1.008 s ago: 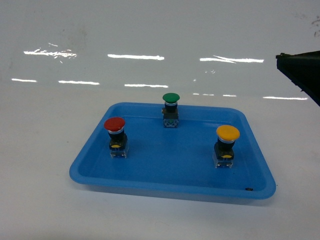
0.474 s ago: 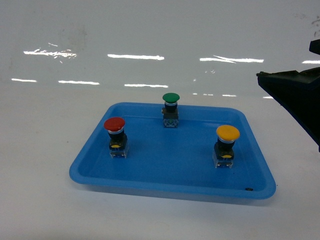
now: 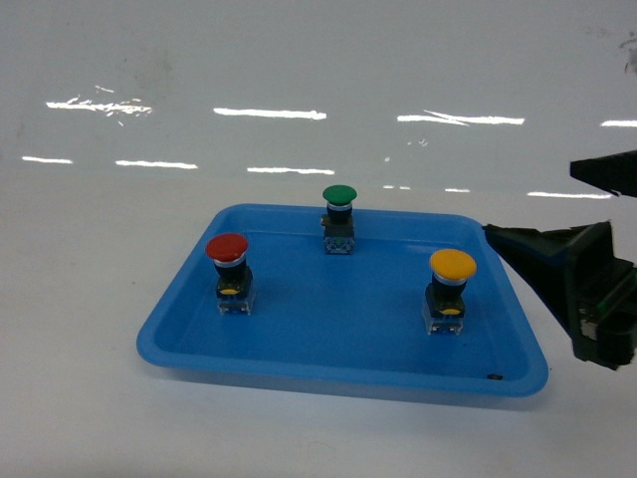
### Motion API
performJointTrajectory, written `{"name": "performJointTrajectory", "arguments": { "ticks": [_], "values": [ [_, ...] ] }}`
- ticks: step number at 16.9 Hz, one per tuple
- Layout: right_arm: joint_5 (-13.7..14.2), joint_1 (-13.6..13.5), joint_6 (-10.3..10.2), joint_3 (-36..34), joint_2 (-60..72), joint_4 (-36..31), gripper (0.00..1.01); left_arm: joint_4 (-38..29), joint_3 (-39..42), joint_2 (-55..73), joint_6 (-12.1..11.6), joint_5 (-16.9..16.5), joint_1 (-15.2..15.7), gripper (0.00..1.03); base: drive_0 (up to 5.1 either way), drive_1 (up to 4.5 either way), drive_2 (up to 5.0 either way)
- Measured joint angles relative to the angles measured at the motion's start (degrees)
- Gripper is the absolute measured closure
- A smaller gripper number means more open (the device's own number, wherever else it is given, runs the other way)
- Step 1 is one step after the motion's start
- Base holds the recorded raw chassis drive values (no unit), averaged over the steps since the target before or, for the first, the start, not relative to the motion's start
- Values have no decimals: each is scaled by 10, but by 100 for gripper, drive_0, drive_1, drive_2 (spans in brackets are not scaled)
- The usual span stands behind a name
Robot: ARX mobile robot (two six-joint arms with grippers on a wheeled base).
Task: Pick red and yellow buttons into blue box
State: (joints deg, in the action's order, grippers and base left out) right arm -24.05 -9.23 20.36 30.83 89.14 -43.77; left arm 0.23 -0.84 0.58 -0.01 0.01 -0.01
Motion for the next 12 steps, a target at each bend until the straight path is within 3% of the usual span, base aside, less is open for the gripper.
{"name": "performJointTrajectory", "arguments": {
  "ticks": [5, 12],
  "values": [
    [14, -16, 22, 25, 48, -12, 3, 0, 0, 0, 0, 0, 0, 5, 0, 0, 0],
    [43, -16, 33, 64, 102, -30, 3, 0, 0, 0, 0, 0, 0, 5, 0, 0, 0]
  ]
}}
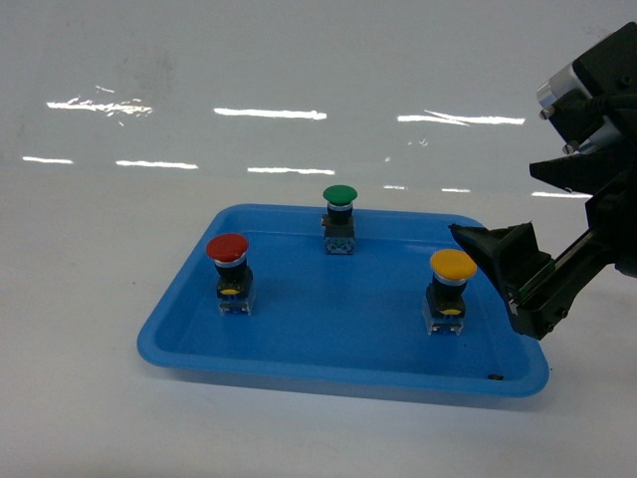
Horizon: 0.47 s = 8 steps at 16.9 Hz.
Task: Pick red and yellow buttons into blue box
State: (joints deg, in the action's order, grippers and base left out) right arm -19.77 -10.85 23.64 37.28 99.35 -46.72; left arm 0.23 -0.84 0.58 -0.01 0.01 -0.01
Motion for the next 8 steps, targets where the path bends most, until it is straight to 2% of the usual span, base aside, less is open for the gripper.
{"name": "performJointTrajectory", "arguments": {
  "ticks": [2, 8],
  "values": [
    [-2, -5, 2, 10, 0, 35, 3, 0, 0, 0, 0, 0, 0, 5, 0, 0, 0],
    [-5, -8, 3, 10, -1, 38, 3, 0, 0, 0, 0, 0, 0, 5, 0, 0, 0]
  ]
}}
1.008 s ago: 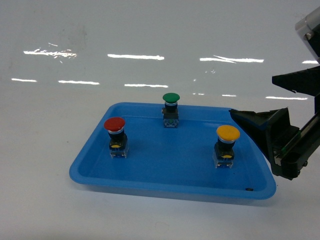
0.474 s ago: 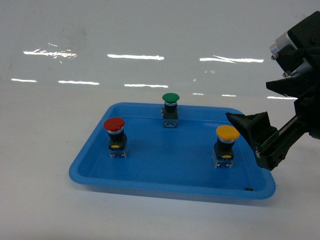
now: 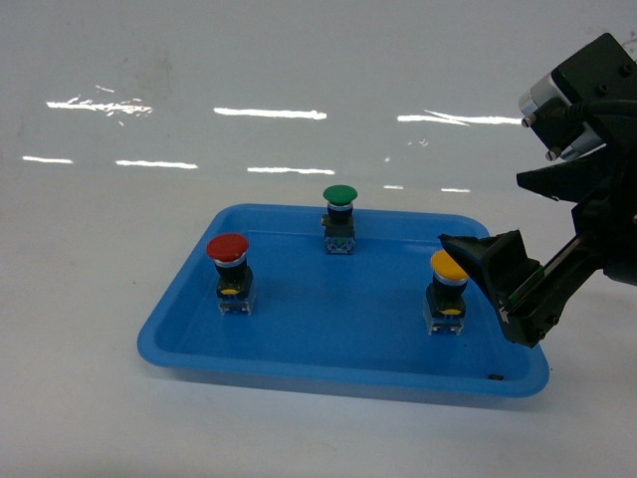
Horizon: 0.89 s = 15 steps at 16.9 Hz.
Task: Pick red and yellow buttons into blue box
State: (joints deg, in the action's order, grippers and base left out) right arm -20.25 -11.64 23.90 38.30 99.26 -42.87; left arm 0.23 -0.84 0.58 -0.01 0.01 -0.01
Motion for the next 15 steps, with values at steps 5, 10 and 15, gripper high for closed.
{"name": "performJointTrajectory", "arguments": {
  "ticks": [5, 10, 15],
  "values": [
    [3, -8, 2, 22, 38, 33, 3, 0, 0, 0, 0, 0, 0, 5, 0, 0, 0],
    [-1, -19, 13, 52, 38, 51, 3, 0, 0, 0, 0, 0, 0, 5, 0, 0, 0],
    [-6, -27, 15, 55, 28, 64, 3, -82, -9, 56, 0, 13, -21, 5, 0, 0, 0]
  ]
}}
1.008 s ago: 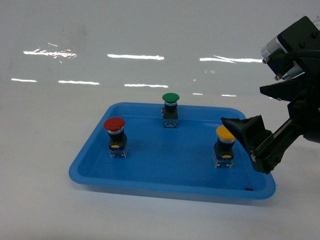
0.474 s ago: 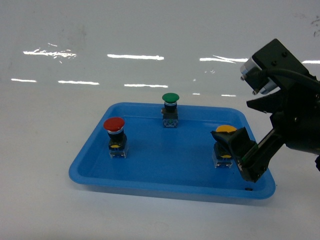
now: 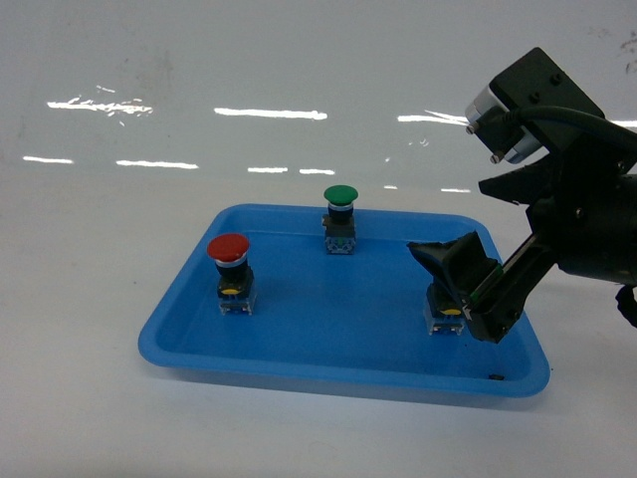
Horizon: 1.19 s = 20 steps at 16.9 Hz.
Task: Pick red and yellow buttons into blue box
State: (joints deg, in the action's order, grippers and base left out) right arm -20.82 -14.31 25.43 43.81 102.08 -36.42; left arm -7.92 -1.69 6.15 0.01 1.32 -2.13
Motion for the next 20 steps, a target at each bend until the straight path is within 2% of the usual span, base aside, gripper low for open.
{"name": "performJointTrajectory", "arguments": {
  "ticks": [4, 6, 8, 9, 10, 12, 13, 20],
  "values": [
    [-4, -3, 0, 1, -3, 1, 3, -89, -44, 129, 10, 2, -46, 5, 0, 0, 0],
    [-4, -3, 0, 1, -7, 3, 3, -165, -71, 238, 11, -14, -37, 5, 0, 0, 0],
    [-5, -3, 0, 2, -7, 3, 3, -202, -79, 303, 11, -24, -33, 5, 0, 0, 0],
    [-4, -3, 0, 2, -7, 0, 3, -289, -98, 429, 9, -39, -56, 5, 0, 0, 0],
    [-4, -3, 0, 2, -7, 0, 3, -353, -122, 525, 11, -48, -63, 5, 0, 0, 0],
    [-6, -3, 0, 2, -7, 4, 3, -369, -132, 593, 12, -47, -59, 5, 0, 0, 0],
    [-10, -3, 2, 2, -9, 8, 3, -353, -129, 598, 14, -44, -56, 5, 0, 0, 0],
    [-14, -3, 2, 2, -18, 7, 3, -371, -127, 595, 16, -46, -55, 5, 0, 0, 0]
  ]
}}
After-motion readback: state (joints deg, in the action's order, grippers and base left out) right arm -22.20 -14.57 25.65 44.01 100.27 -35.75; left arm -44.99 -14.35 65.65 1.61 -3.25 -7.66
